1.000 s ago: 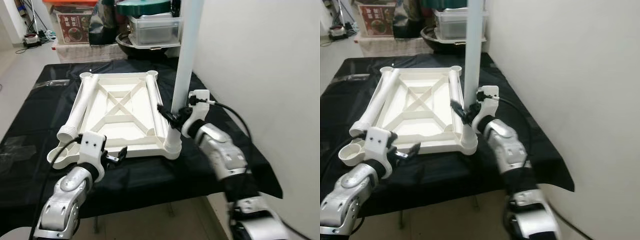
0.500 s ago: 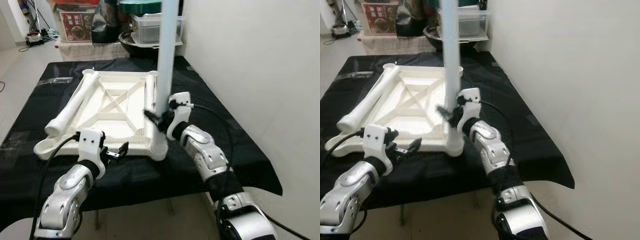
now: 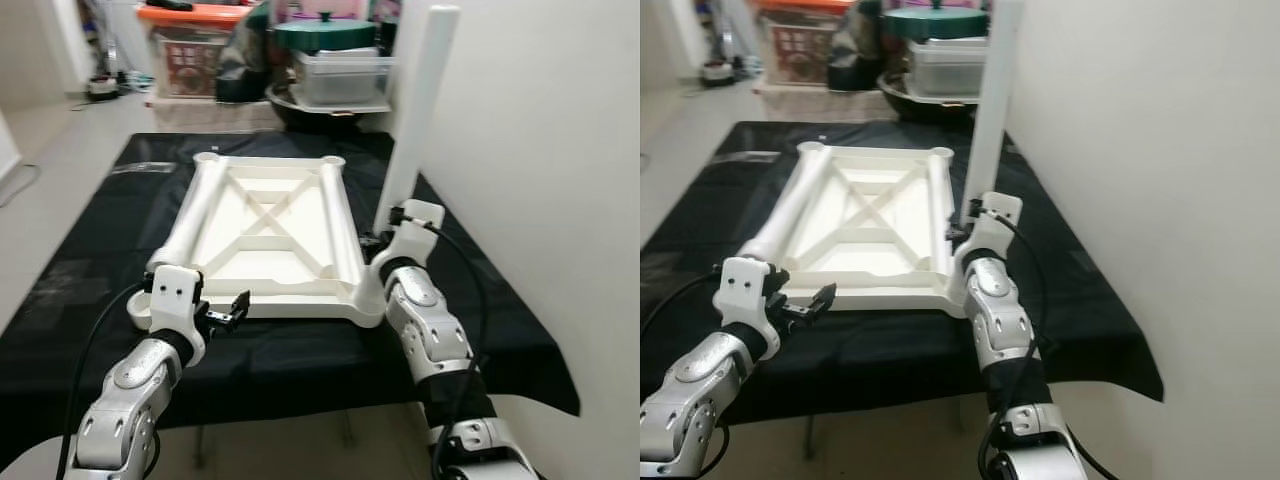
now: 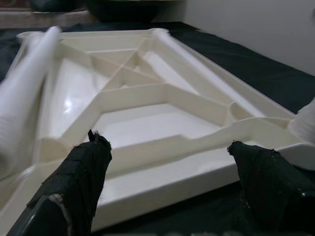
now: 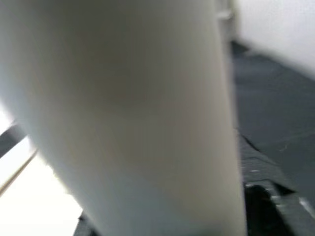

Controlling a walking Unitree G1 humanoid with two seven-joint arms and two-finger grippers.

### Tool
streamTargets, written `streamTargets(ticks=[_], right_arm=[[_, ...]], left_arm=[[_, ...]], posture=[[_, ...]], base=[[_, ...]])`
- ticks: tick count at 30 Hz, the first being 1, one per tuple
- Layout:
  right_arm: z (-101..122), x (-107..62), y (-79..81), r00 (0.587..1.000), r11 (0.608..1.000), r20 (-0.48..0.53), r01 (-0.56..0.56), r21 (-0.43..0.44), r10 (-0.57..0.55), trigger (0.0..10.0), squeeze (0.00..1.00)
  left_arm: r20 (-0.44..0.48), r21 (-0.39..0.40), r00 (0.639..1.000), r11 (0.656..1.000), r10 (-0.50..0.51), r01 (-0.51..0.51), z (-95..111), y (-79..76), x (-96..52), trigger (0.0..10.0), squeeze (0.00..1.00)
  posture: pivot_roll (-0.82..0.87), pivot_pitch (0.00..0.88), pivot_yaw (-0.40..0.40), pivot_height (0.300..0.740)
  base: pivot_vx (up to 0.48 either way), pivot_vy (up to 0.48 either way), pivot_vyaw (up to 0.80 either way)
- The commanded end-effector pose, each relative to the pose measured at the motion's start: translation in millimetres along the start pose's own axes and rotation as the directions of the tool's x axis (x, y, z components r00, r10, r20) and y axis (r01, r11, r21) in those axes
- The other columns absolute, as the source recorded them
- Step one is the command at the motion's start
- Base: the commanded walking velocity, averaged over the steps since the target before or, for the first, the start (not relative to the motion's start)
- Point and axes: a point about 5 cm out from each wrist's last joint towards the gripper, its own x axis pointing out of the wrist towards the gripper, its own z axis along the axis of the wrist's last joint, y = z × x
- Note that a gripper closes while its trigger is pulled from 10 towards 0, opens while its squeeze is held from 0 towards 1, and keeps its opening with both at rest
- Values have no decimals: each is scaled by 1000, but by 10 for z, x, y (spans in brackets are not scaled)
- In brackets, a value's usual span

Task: Building children table

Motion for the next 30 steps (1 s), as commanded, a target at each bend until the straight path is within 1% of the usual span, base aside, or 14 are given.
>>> streamTargets(ticks=[1,3,4,13,14,15,17,18,19,20,22,23,25,30], right_arm=[[96,47,164,975,974,26,-224,32,223,10000,169],[96,47,164,975,974,26,-224,32,223,10000,169],[213,50,251,931,933,70,-360,20,358,10000,0],[104,-167,397,633,623,-54,-771,-132,773,10000,0],[104,-167,397,633,623,-54,-771,-132,773,10000,0],[38,-142,404,653,643,-70,-755,-127,754,7137,0],[38,-142,404,653,643,-70,-755,-127,754,7137,0],[-8,-63,384,723,710,-76,-689,-144,686,0,0],[-8,-63,384,723,710,-76,-689,-144,686,0,0],[-43,61,317,846,839,-74,-533,-111,528,0,0],[-43,61,317,846,839,-74,-533,-111,528,0,0],[-77,170,165,957,955,-81,-284,-90,277,0,0],[-121,195,-69,995,998,-91,32,-46,-36,0,0],[-217,62,-281,944,949,-104,316,-6,-315,0,0]], left_arm=[[-15,-7,1000,1000,1,-1,-32,-10,10,10000,0],[-15,-7,1000,1000,1,-1,-32,-10,10,10000,0],[-13,-9,1000,1000,0,0,-27,-12,14,10000,0],[2,-31,1000,999,-14,14,-4,-21,15,10000,0],[2,-31,1000,999,-14,14,-4,-21,15,10000,0],[2,-29,1000,999,-12,13,-5,-22,9,10000,0],[2,-29,1000,999,-12,13,-5,-22,9,10000,0],[3,-32,1000,999,-10,10,-5,-19,0,10000,0],[3,-32,1000,999,-10,10,-5,-19,0,10000,0],[0,-25,1000,1000,-7,7,-10,-16,-13,10000,0],[0,-25,1000,1000,-7,7,-10,-16,-13,10000,0],[-1,-27,1000,1000,-4,4,-12,-8,-23,10000,0],[-1,-31,1000,1000,-3,3,-9,-6,-28,10000,0],[-5,-28,1000,1000,-4,4,-9,-7,-29,10000,0]], posture=[[54,0,-73,740],[54,0,-73,740],[48,0,-72,740],[61,0,-85,740],[61,0,-85,740],[69,0,-90,740],[69,0,-90,740],[79,0,-91,740],[79,0,-91,740],[79,0,-92,740],[79,0,-92,740],[83,0,-91,740],[81,0,-89,740],[75,0,-80,740]], base=[[0,0,0],[0,0,0],[0,0,0],[0,0,0],[0,0,0],[0,0,0],[0,0,0],[0,0,0],[0,0,0],[0,0,0],[0,0,0],[0,0,0],[0,0,0],[0,0,0]])
